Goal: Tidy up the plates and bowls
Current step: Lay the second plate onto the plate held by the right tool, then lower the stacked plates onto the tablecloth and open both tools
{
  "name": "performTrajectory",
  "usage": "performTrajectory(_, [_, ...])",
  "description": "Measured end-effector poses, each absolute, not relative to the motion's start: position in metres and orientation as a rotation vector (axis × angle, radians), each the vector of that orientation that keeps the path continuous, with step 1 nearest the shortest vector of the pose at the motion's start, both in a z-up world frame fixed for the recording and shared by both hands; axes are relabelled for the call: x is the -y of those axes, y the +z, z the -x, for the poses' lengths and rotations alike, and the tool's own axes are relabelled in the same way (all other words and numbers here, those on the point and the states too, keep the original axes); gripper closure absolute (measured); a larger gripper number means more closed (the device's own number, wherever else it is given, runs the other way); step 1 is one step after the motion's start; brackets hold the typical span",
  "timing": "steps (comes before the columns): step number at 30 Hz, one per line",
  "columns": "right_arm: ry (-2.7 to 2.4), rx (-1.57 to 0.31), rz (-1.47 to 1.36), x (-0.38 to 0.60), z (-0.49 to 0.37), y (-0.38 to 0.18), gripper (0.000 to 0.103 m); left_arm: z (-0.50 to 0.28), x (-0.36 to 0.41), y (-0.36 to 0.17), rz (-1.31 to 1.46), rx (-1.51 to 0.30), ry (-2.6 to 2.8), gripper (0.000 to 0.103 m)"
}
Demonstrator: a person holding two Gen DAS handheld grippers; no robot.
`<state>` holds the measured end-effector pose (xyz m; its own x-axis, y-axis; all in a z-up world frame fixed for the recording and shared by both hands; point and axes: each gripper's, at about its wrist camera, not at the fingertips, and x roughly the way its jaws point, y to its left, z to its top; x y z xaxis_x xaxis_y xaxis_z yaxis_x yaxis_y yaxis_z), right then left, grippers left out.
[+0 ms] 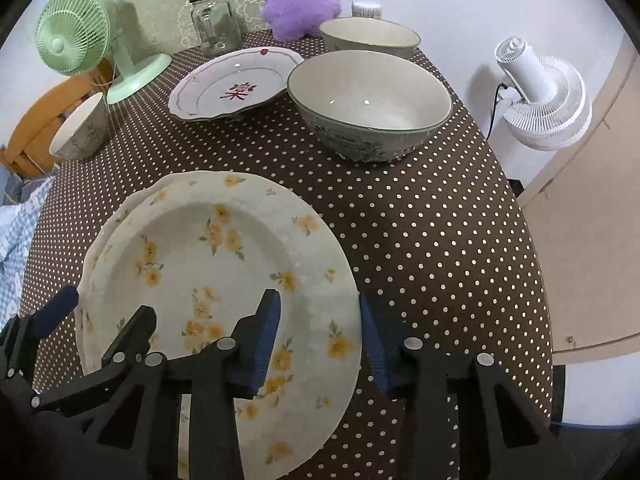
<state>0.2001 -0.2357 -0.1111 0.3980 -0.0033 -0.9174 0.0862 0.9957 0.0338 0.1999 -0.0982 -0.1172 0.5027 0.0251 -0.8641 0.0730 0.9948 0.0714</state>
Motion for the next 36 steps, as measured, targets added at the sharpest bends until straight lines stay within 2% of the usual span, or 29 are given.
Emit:
performTrajectory(14, [-0.055,-1.178,-0.039,0.215,-0.215,-0.122,0.059,-0.202,0.087,-0.115,-0.087,-1.056,-0.022,0.017])
performTrajectory(23, [-0.001,-1.180,-0.106,0.226,-0.212,-0.116,0.058,-0.197,0.089,-0.103,-0.071,-1.049,-0.007,0.016])
performTrajectory(25, [0.027,-1.168,-0.116,0.229,-0.209,-0.111,0.052,-0.195,0.090,-0.098,-0.071,-1.040,-0.012,0.015])
performTrajectory(27, [0.041,-1.141,-0.113,0.229,-0.204,-0.100,0.038,-0.193,0.092,-0.089,-0.081,-1.023,-0.019,0.013])
performTrajectory(30, [0.038,-1.087,-0.112,0.228,-0.196,-0.080,0.029,-0.189,0.093,-0.073,-0.081,-0.993,-0.039,0.008])
performTrajectory(36, [-0.023,-1.017,-0.116,0.225,-0.184,-0.045,0.027,-0.184,0.091,-0.045,-0.078,-0.931,-0.085,0.007])
